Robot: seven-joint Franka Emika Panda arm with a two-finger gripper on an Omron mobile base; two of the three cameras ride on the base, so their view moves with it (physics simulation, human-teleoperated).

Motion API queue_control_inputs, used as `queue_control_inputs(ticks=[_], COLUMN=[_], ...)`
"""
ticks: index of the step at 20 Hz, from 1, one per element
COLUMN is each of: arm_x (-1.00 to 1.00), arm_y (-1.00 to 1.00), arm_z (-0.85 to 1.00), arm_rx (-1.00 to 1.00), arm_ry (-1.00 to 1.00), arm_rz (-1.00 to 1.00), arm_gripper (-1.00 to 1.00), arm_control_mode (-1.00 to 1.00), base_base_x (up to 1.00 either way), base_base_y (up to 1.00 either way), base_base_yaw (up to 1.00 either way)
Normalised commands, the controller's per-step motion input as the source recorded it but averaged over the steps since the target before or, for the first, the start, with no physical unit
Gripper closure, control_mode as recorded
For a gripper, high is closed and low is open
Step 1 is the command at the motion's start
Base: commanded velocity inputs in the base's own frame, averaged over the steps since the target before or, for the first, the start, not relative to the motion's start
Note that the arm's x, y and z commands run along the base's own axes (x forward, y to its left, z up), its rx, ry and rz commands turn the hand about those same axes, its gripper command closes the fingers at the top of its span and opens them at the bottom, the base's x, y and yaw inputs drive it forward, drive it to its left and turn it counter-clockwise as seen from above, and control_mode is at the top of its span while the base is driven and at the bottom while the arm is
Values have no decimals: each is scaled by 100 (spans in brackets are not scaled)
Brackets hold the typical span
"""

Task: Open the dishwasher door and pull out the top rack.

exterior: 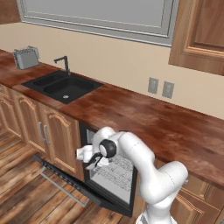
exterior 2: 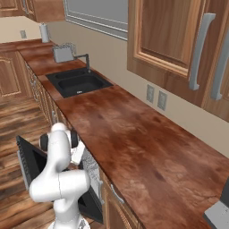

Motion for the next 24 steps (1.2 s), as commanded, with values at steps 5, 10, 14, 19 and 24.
queue_control_inputs(ticks=[5, 10, 14, 19, 24], arm_x=[71, 42, -35, -43, -6], arm_y=[-15, -9, -5, -12, -38], arm_z=[-55, -34, -19, 2, 37], arm_rx=[0, -1, -10, -8, 0], arm_ry=[-2, -15, -45, -49, -37], arm_rz=[0, 0, 0, 0, 0], arm_gripper=[-100, -100, -100, -100, -100], arm_control_mode=[-100, -100, -100, -100, -100], base_base_x=[0, 0, 0, 0, 0], base_base_y=[0, 0, 0, 0, 0], base_base_yaw=[0, 0, 0, 0, 0])
